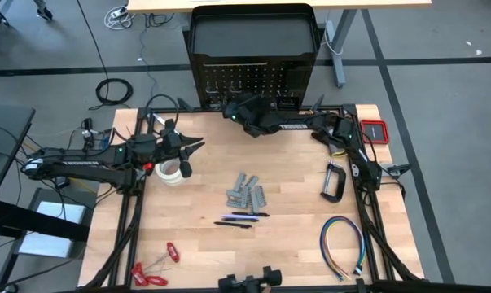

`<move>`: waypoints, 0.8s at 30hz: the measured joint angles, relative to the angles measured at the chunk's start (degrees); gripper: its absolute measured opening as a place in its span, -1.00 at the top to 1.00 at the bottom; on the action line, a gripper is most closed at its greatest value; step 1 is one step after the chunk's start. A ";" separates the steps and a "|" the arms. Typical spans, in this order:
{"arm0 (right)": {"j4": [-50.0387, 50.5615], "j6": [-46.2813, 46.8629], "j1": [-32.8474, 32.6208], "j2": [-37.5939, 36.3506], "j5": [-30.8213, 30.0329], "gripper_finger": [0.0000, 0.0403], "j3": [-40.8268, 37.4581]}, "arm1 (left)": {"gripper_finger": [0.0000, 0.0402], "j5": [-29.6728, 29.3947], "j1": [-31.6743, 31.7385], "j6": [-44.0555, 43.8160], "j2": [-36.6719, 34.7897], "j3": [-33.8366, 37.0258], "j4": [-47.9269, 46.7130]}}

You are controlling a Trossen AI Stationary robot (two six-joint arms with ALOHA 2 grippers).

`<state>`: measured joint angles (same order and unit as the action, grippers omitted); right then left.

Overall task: Hang tools onto peg board
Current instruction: Hang the black safety glasses on the peg board

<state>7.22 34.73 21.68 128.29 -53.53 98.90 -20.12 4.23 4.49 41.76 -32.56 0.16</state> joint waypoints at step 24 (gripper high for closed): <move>3.92 -1.37 2.57 0.00 8.13 -0.32 1.50 | 0.69 0.31 0.00 -0.09 0.00 0.00 -0.10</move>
<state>11.14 33.36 24.25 128.29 -45.40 100.40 -19.81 4.23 4.40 41.76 -32.56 0.05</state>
